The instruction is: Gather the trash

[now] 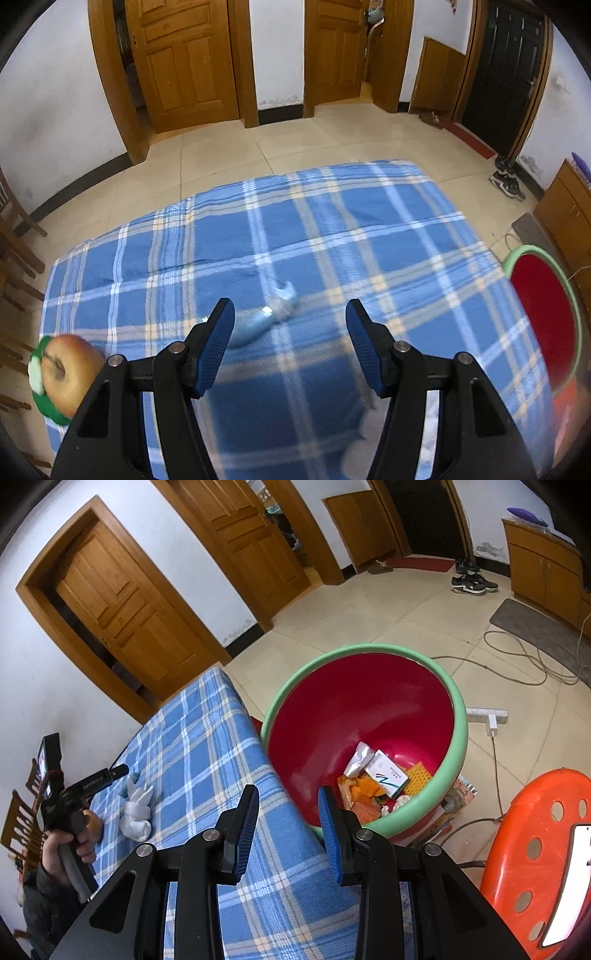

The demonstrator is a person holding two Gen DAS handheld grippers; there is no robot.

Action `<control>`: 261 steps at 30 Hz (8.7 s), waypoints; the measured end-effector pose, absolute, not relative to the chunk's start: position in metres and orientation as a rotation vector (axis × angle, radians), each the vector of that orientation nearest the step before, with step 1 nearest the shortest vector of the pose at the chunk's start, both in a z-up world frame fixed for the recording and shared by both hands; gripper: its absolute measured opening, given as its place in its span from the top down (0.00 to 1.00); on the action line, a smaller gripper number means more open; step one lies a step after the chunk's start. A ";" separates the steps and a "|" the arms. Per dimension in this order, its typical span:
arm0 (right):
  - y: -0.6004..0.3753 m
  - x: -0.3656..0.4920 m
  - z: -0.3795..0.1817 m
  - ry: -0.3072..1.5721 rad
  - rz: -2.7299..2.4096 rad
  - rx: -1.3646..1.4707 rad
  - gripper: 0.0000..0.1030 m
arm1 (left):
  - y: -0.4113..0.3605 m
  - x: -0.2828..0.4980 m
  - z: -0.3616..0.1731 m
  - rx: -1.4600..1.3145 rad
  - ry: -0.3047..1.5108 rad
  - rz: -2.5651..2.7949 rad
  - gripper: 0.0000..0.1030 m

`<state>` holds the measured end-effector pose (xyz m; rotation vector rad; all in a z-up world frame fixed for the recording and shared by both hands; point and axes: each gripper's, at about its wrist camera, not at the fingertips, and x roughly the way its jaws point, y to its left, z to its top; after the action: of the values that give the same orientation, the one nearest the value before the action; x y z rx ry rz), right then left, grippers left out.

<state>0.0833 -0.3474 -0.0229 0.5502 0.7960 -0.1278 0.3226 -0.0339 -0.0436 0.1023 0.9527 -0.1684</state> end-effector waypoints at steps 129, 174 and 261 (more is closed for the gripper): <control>-0.217 0.127 -0.024 0.756 0.032 0.328 0.75 | 0.048 0.196 -0.057 -0.212 0.833 -0.098 0.91; -0.410 0.088 -0.053 0.727 -0.138 0.646 0.59 | -0.221 0.189 -0.021 -0.010 0.910 -0.576 0.91; -0.221 -0.046 -0.022 0.557 0.013 0.200 0.19 | -0.029 -0.010 0.000 -0.015 0.638 0.010 0.16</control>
<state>-0.0456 -0.2212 -0.0217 0.2002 0.5574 0.0133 -0.0096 -0.0288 -0.0001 -0.0148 0.6380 0.0105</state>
